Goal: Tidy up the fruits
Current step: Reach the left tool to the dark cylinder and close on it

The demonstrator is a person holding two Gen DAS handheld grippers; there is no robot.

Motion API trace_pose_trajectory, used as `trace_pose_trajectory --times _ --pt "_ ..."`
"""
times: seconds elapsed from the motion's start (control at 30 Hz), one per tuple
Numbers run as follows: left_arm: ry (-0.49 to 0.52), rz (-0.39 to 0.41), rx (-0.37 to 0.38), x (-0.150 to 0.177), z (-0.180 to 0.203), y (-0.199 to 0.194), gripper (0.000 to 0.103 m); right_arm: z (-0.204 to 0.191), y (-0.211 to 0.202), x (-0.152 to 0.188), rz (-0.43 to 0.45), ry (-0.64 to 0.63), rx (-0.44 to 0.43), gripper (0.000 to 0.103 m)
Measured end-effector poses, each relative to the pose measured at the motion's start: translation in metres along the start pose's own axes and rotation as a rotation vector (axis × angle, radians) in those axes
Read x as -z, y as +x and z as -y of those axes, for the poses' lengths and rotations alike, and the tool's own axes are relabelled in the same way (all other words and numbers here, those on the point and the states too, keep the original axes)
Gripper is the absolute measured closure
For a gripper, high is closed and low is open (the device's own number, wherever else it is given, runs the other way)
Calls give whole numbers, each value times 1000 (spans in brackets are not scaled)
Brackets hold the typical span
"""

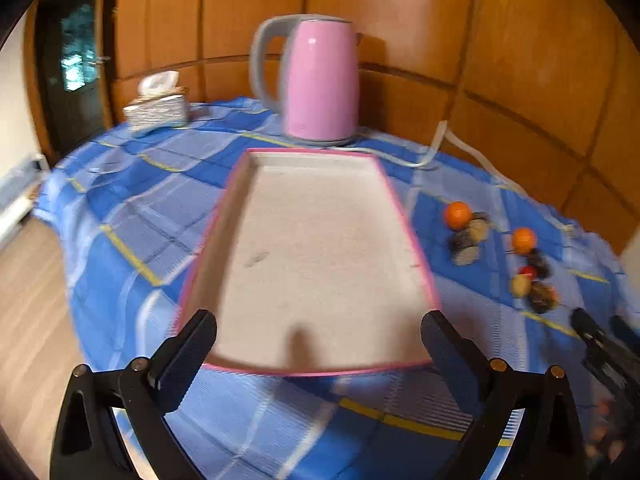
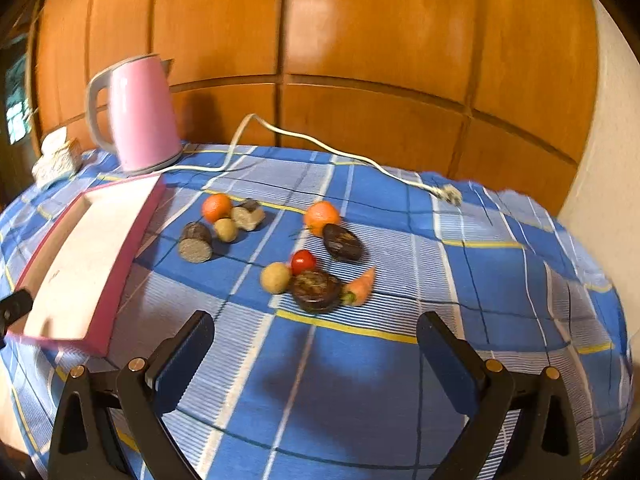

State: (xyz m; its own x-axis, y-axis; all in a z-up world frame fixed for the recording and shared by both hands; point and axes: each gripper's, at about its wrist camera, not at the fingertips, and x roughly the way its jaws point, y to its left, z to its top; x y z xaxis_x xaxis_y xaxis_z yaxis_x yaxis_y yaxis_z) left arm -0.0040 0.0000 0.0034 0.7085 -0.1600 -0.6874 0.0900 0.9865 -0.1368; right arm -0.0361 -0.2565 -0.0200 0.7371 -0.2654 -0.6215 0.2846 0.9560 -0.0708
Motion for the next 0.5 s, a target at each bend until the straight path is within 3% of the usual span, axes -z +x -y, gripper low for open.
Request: trace_pose_trajectory --times 0.03,0.1,0.33,0.5 --pt "-6 -4 67 -1 1 0 0 10 3 -1 -8 28 13 0" --pt "12 -35 123 -2 7 4 0 33 11 -4 -27 95 49 0" --pt "113 -54 169 -9 32 11 0 141 40 4 -99 370 303 0" --pt "177 -58 209 -27 46 20 0 188 56 22 -148 500 399 0"
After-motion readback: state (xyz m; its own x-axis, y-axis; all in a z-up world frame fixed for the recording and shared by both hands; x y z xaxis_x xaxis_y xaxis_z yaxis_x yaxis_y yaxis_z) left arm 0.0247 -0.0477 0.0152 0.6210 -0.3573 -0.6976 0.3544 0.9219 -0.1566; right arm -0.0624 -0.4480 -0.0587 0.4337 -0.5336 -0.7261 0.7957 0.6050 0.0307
